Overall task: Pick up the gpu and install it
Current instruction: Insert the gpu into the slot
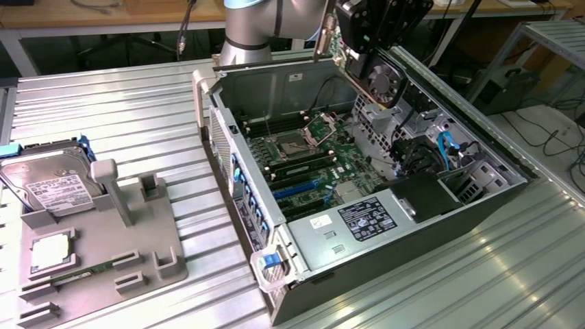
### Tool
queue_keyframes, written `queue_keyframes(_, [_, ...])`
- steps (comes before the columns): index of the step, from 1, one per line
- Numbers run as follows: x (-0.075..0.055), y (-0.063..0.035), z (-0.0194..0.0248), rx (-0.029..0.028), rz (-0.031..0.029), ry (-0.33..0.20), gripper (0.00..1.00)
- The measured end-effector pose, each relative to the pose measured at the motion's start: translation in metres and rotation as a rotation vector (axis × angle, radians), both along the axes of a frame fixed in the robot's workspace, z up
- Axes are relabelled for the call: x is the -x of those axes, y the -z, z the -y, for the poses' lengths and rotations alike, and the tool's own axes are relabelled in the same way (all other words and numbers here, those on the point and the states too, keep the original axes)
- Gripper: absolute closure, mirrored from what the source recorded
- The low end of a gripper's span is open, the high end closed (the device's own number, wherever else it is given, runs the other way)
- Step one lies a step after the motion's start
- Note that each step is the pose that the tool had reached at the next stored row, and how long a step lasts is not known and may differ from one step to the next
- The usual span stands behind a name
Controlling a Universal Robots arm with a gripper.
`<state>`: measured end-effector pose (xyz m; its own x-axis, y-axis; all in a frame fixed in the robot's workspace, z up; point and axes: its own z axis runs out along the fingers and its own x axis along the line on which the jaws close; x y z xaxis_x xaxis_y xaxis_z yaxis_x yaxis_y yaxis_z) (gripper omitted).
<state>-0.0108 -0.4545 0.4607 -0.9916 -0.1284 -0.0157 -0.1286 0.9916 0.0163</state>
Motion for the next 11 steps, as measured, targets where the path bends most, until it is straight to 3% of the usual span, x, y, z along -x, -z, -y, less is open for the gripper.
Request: queue_keyframes(11, [0.0, 0.0, 0.0, 0.0, 0.0, -0.042, 0.72])
